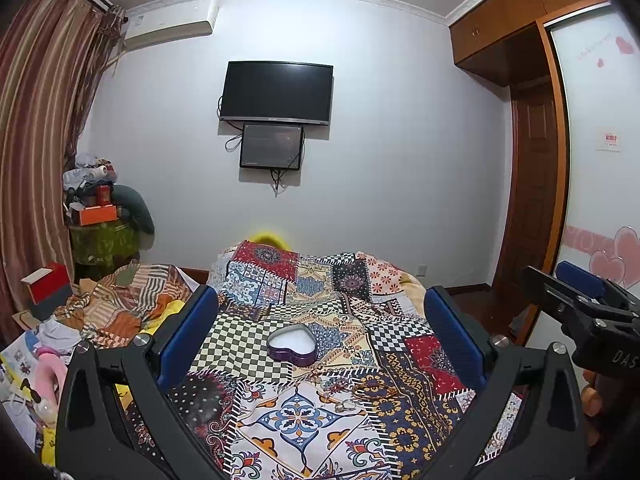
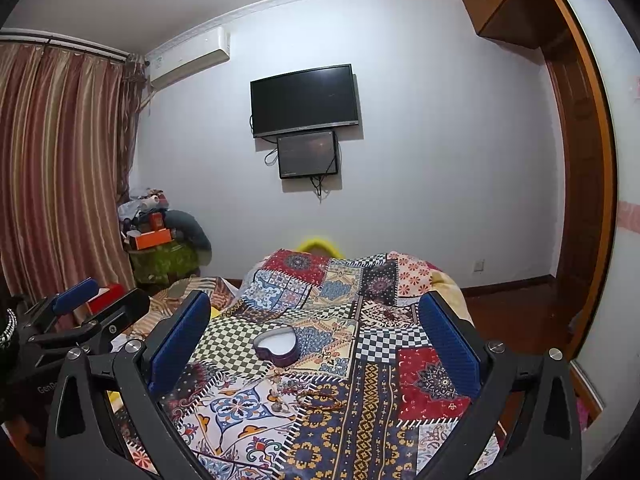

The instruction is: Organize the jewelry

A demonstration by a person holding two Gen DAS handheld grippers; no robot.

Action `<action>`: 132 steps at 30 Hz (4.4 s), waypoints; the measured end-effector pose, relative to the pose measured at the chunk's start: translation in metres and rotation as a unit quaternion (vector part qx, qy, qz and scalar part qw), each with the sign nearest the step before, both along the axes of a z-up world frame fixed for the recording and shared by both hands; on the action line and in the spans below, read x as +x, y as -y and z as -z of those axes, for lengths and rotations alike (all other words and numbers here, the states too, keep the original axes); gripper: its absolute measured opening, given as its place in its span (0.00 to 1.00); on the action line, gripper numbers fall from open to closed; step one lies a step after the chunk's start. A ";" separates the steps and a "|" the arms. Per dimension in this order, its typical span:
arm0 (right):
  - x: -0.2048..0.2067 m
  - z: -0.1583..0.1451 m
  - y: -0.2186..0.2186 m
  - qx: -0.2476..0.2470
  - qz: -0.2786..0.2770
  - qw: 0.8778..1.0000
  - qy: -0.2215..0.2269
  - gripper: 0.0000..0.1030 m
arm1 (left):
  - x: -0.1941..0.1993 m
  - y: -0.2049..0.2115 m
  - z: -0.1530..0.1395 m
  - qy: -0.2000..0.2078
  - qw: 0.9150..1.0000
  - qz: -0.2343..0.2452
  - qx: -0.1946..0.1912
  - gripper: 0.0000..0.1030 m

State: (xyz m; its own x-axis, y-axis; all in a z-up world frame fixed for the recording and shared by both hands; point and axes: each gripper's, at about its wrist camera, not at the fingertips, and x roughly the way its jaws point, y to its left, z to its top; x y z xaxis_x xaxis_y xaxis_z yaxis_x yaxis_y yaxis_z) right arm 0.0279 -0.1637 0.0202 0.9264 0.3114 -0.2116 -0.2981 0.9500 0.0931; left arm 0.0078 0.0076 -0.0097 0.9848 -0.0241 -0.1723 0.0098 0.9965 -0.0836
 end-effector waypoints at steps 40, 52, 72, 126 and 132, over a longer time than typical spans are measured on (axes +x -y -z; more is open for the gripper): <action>0.130 0.136 0.008 -0.083 0.000 0.969 -0.231 1.00 | 0.152 -0.019 0.145 -0.260 0.965 0.014 -0.029 0.63; 0.147 0.160 0.001 -0.083 -0.058 0.958 -0.267 0.86 | 0.170 0.001 0.182 -0.325 0.941 0.086 -0.051 0.45; 0.160 0.172 -0.010 -0.067 -0.110 0.946 -0.298 0.73 | 0.177 0.023 0.194 -0.325 0.937 0.124 -0.034 0.14; 0.154 0.080 -0.049 -0.058 -0.096 0.976 -0.188 0.11 | 0.153 -0.049 0.086 -0.173 0.984 0.031 -0.024 0.14; 0.163 0.072 -0.065 -0.067 -0.104 0.979 -0.165 0.11 | 0.166 -0.053 0.076 -0.164 0.986 0.026 -0.010 0.14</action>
